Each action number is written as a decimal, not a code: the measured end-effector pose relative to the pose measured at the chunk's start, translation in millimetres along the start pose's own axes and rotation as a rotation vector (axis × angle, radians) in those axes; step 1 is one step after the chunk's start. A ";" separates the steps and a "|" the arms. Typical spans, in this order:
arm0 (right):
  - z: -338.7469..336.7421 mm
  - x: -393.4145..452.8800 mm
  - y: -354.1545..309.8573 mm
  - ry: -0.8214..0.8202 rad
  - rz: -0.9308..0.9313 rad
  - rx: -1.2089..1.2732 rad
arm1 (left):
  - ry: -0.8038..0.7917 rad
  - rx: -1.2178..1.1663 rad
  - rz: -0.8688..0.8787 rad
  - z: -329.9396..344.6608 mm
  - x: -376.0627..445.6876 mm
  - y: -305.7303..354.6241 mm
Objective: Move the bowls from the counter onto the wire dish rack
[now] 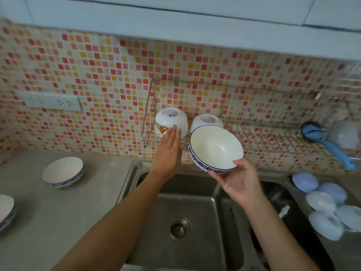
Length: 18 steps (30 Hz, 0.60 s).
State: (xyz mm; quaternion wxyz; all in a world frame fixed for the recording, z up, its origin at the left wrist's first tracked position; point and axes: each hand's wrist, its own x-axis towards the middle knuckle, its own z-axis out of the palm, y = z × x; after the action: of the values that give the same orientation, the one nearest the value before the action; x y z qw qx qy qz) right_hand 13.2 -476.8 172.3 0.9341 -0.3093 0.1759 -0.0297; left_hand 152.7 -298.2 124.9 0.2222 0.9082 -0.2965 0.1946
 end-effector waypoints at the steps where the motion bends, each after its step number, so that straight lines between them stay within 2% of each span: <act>1: 4.7 2.0 -7.8 -0.018 -0.018 0.003 | -0.057 0.051 -0.010 1.7 7.0 -2.4; 3: 11.6 7.8 -21.6 -0.029 -0.051 -0.020 | -0.144 0.155 -0.038 8.5 16.1 -8.3; 6: 18.9 20.1 -40.1 0.001 -0.120 -0.098 | -0.175 0.220 -0.053 13.6 21.7 -10.7; 11: 28.0 42.8 -70.6 0.044 -0.272 -0.354 | -0.153 0.179 -0.046 13.4 24.7 -10.8; 18: 35.5 91.8 -99.8 0.153 -0.608 -0.810 | -0.063 0.191 -0.027 23.9 26.7 -18.5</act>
State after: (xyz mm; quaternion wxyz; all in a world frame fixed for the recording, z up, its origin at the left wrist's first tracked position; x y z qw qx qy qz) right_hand 116.8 -552.3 229.0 0.6728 -0.6807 0.1433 -0.2519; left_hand 189.5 -309.3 112.8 0.1277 0.9349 -0.2711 0.1904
